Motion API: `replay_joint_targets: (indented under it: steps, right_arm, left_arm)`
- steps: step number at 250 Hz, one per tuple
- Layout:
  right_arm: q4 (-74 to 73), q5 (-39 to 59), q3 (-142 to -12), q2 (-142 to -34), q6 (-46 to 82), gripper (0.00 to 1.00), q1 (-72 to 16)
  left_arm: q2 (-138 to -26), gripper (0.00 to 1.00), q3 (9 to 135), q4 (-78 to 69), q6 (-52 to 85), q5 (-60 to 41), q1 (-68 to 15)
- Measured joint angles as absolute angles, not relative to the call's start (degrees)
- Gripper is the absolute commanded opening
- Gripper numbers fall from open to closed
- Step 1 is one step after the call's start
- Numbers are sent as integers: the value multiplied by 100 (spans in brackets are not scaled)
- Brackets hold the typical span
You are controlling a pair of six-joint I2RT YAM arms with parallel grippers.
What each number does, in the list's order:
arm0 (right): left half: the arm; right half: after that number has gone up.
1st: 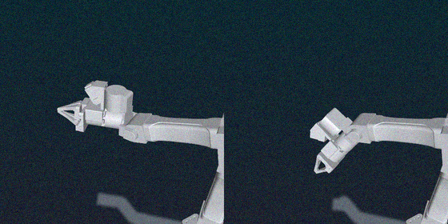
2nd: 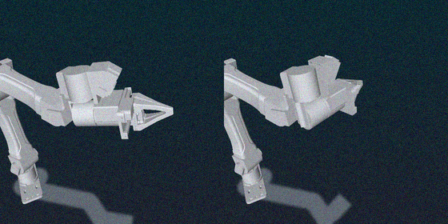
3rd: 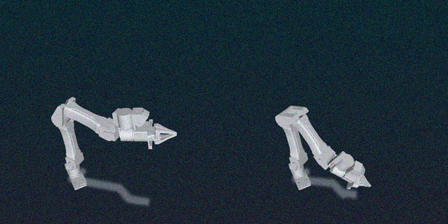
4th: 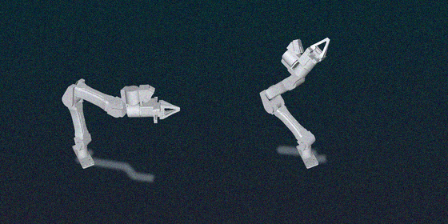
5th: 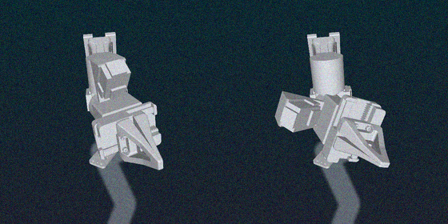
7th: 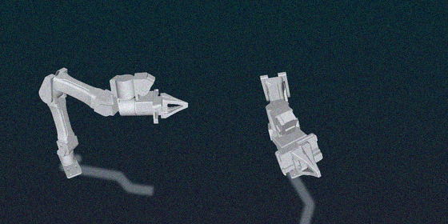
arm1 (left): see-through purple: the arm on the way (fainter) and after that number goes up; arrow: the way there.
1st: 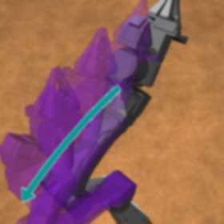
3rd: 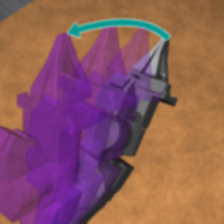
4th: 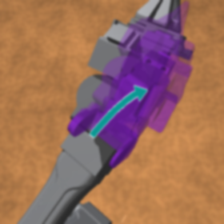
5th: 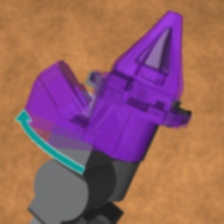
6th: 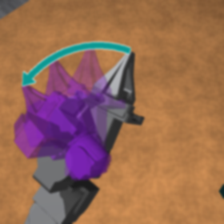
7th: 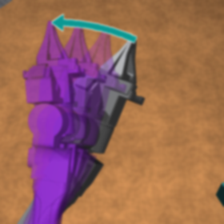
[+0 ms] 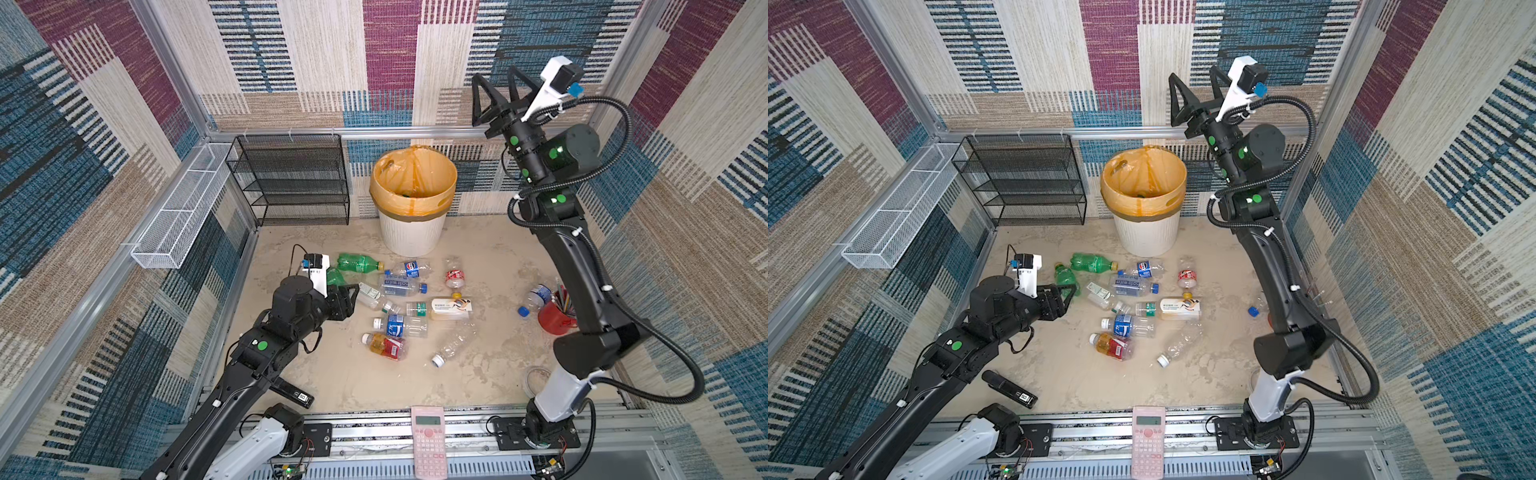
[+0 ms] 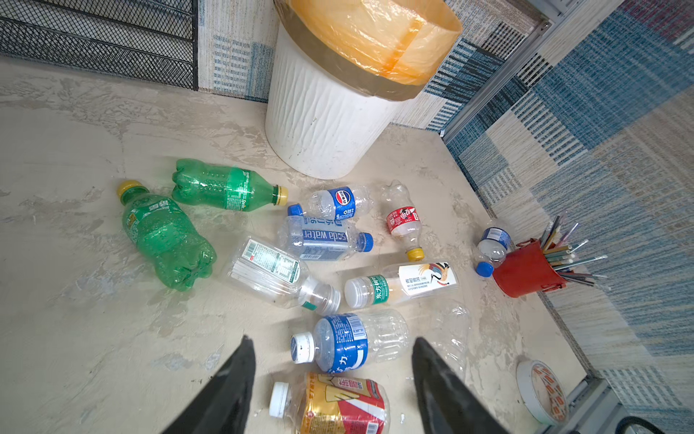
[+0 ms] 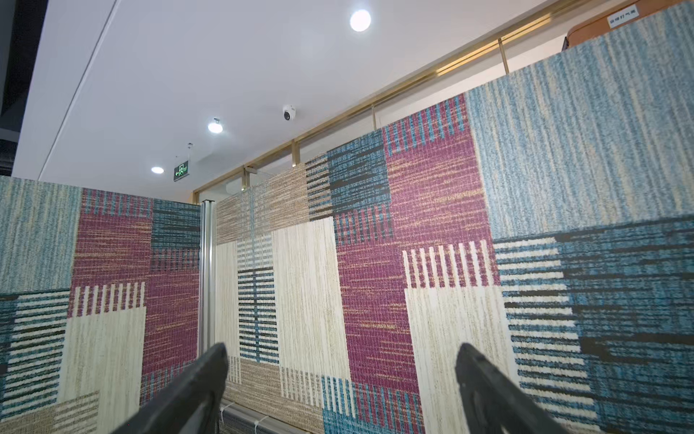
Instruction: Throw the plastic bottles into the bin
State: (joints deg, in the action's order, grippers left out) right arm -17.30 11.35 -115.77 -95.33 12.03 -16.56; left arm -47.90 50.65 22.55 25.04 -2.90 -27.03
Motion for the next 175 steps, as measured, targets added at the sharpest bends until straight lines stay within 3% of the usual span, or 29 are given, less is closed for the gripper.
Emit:
replay_joint_targets:
  steps: [42, 91, 149, 175]
  right_arm:
    - [-2058, 976, -8628, -7940, 1133, 87, -1658]
    - [-1566, 714, -6012, -7146, 1354, 81, -1658]
    - [-888, 676, -4027, -6595, 1918, 77, -1658]
    - [-556, 628, -3594, -6423, 2154, 77, -1658]
  left_arm:
    - [-4801, 67, 4984, 2255, 2497, -276, -2703]
    - [-4917, 67, 4834, 2257, 2506, -281, -2703]
    - [-5039, 66, 4735, 2329, 2554, -301, -2703]
    - [-5166, 62, 4700, 2456, 2574, -342, -2703]
